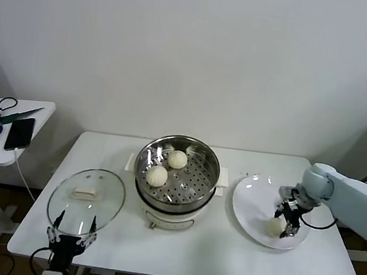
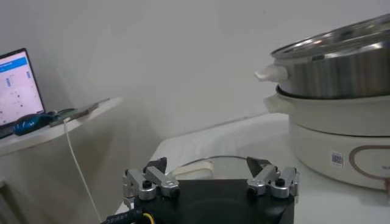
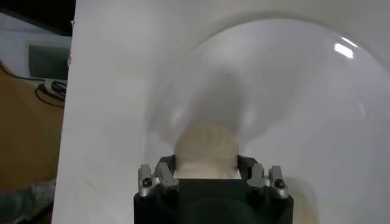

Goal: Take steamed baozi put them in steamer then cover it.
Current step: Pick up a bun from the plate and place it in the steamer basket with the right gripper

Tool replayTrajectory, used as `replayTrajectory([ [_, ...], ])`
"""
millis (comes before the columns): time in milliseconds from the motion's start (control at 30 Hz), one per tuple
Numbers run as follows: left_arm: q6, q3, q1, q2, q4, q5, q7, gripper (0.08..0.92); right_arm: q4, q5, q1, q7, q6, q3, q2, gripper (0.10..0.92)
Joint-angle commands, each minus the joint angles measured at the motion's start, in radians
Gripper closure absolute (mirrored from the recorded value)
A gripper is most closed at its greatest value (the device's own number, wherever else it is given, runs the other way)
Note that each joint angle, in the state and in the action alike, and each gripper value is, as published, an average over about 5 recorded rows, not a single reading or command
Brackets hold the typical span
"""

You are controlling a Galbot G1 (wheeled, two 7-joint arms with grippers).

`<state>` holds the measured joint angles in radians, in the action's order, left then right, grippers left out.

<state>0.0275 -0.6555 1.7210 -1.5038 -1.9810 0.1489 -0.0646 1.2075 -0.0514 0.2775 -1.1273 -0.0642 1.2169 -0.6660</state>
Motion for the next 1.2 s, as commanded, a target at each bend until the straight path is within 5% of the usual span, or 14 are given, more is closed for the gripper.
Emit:
replayTrajectory([
  [33, -0.002, 0.003, -0.002, 0.001, -0.002, 0.004, 0.0, 0.177, -0.012, 0.072, 0.291, -0.039, 0.291, 0.128, -0.099, 0.36],
  [400, 0.0, 0.0, 0.007, -0.005, 0.0, 0.004, -0.001, 0.177, -0.002, 0.078, 0.545, -0.092, 0.562, 0.16, -0.332, 0.364],
  [767, 0.003, -0.004, 0.006, -0.005, 0.003, -0.003, -0.002, 0.177, 0.023, 0.076, 0.466, -0.101, 0.577, 0.067, -0.609, 0.362],
  [1200, 0.008, -0.012, 0.012, 0.009, 0.001, -0.021, -0.001, 0.177, 0.059, 0.152, 0.3, -0.102, 0.598, 0.108, -0.699, 0.364],
])
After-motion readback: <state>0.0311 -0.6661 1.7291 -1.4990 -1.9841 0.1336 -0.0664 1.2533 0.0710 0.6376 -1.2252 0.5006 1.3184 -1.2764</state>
